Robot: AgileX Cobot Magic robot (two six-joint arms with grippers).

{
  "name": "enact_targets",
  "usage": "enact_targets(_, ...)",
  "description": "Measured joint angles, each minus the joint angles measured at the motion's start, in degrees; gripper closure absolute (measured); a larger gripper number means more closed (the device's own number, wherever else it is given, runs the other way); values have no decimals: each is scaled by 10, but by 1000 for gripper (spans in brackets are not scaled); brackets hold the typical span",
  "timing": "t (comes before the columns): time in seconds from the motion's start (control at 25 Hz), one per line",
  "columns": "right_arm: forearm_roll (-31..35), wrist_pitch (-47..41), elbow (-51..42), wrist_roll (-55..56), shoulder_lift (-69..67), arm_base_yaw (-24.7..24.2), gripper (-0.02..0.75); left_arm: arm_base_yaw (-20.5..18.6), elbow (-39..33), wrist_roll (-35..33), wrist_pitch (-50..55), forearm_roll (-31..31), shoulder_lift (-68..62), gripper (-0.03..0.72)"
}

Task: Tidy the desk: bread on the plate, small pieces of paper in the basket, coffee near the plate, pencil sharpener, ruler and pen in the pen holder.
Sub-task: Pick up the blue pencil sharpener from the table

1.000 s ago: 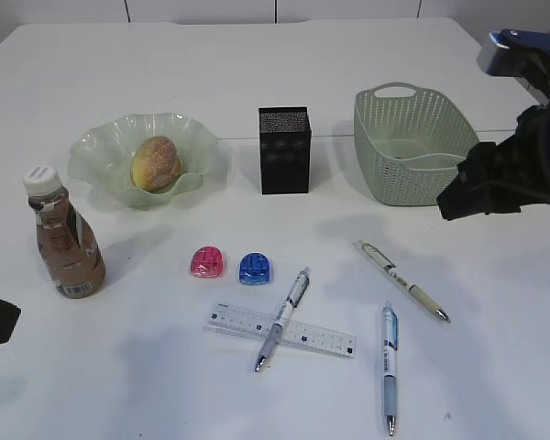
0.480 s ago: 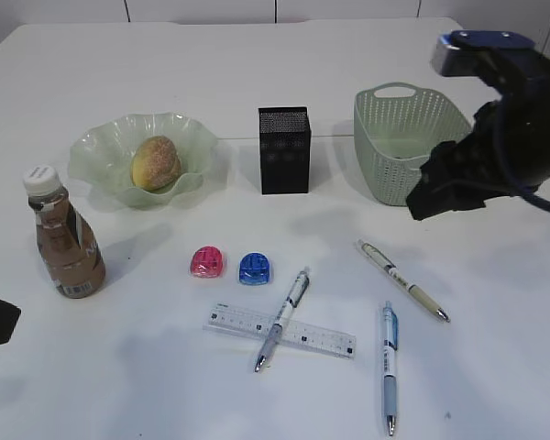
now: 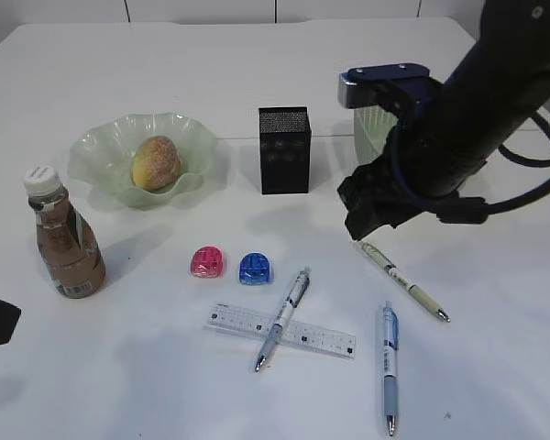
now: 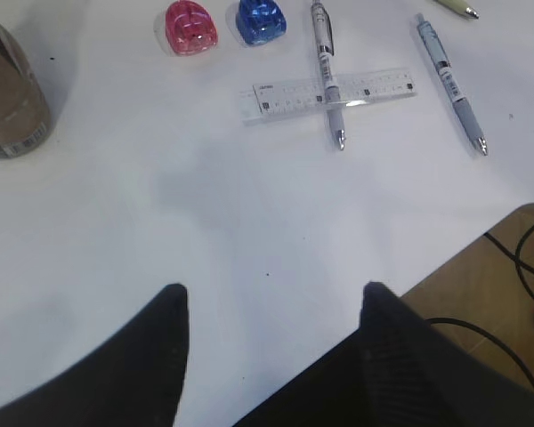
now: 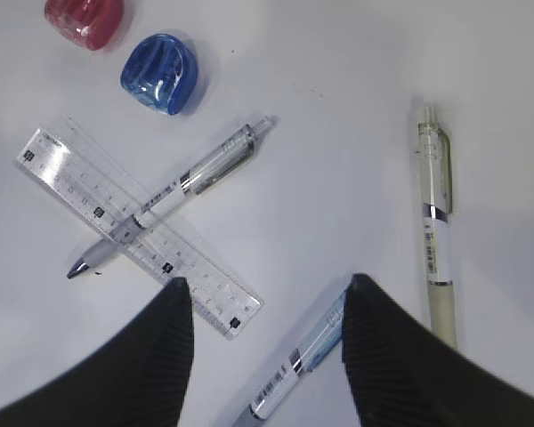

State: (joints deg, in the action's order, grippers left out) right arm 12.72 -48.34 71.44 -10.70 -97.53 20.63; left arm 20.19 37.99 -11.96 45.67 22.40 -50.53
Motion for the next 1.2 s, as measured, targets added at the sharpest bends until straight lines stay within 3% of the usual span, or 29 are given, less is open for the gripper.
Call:
enact_targets(0.44, -42, -56, 125, 61, -121, 41, 283, 0, 0, 2, 1, 0, 0, 260)
enact_targets(0.92, -34, -82, 193, 148, -200, 48, 278, 0, 0, 11, 2, 1, 0, 260)
enact_targets(1.2, -41, -112, 277, 185, -252, 71, 277, 0, 0, 22, 2, 2, 0, 260)
